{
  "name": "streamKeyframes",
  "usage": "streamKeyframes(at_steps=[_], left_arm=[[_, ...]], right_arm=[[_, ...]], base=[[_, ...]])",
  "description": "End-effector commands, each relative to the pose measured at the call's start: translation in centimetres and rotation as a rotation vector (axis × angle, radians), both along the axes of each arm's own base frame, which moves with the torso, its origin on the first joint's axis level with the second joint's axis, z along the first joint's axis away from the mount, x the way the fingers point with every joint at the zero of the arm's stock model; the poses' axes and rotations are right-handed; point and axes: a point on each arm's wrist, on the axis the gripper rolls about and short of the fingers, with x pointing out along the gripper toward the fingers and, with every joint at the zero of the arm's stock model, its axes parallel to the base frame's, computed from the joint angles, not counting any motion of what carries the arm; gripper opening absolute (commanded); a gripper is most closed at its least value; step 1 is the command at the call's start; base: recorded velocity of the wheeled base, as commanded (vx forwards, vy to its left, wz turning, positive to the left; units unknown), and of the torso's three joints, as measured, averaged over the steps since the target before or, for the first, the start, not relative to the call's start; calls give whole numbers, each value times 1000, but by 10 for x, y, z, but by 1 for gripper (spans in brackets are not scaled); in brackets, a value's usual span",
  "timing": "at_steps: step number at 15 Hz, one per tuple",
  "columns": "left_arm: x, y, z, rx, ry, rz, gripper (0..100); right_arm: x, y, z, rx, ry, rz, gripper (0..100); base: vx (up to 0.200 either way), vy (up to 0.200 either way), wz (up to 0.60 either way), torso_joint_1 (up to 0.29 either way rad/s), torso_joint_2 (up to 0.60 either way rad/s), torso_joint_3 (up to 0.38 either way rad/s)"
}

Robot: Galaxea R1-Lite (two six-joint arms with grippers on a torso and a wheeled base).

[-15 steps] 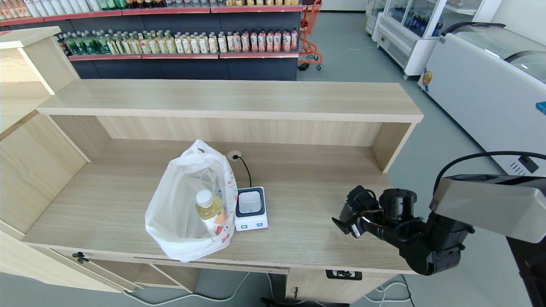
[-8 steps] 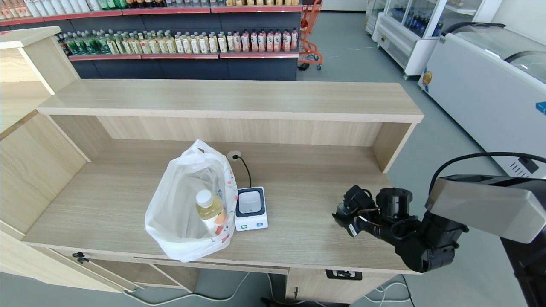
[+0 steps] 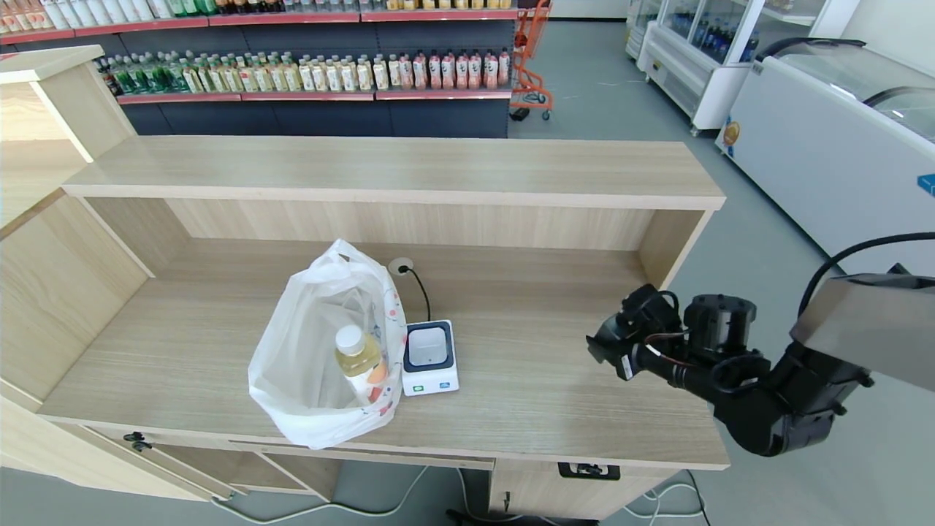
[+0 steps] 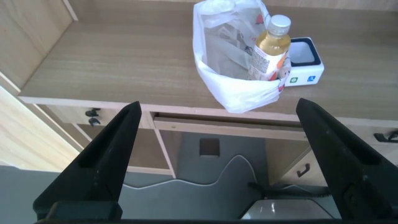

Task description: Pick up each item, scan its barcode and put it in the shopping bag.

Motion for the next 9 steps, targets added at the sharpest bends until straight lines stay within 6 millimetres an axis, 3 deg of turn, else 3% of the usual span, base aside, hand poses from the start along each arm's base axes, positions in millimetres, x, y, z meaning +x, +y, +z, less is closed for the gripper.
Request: streamKeyframes(at_steps=[1,2,5,7,9], left_arm=[[0,0,0,0,1,0,100],[0,0,0,0,1,0,100],[0,0,0,0,1,0,100],[0,0,0,0,1,0,100],[0,0,0,0,1,0,100]], right_arm=[[-42,-23,70,135,-101,18,0],[-67,-32,100,159,-191,129,0],[-105,-32,163,66,-563,509,0],[-122,-19,183,-11,-767,728,0],[-138,0,189,-86,-904,913,0]], base=[[0,0,0,0,0,0],[0,0,0,0,0,0],[0,0,0,0,0,0],[0,0,0,0,0,0],[0,0,0,0,0,0]])
